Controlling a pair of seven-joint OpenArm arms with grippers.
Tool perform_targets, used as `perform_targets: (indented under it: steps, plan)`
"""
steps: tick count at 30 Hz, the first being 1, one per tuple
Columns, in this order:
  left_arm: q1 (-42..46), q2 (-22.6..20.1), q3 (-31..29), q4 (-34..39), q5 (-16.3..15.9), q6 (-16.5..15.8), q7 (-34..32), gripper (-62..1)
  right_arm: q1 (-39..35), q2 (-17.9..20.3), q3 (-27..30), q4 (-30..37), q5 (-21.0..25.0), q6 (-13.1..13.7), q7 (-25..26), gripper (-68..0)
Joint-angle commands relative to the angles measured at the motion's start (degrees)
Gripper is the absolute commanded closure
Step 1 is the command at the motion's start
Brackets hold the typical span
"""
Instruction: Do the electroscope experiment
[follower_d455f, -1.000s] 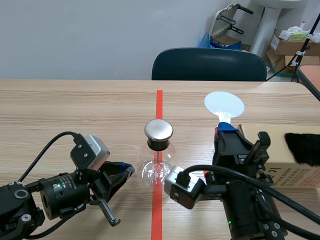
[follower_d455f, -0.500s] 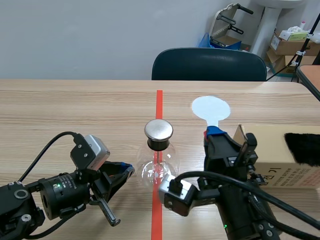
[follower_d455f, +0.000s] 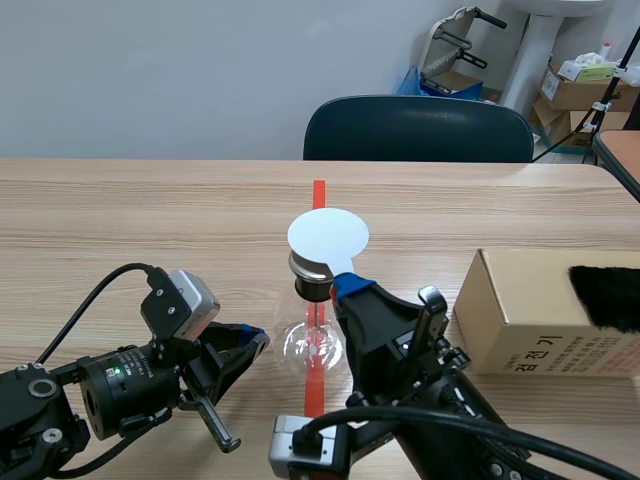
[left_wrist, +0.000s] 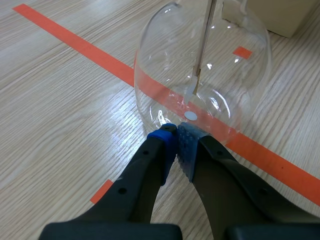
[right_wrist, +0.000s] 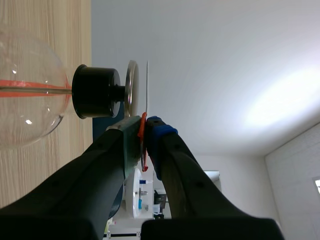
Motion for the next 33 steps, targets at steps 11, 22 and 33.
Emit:
perform_targets:
  steps: [11, 22, 33]
  plan:
    - [-0.13, 0.0, -0.26, 1.05, -0.35, 0.09, -0.74, -3.4, 0.66, 0.44, 0.39, 1.05, -0.04, -0.42, 3.76, -1.7]
    - [-0.13, 0.0, -0.26, 1.05, -0.35, 0.09, -0.74, -3.4, 0.66, 0.44, 0.39, 1.05, -0.04, -0.42, 3.72, -1.7]
    - [-0.13, 0.0, -0.26, 1.05, -0.35, 0.09, -0.74, -3.4, 0.66, 0.44, 0.39, 1.05, -0.04, -0.39, -10.67, -1.7]
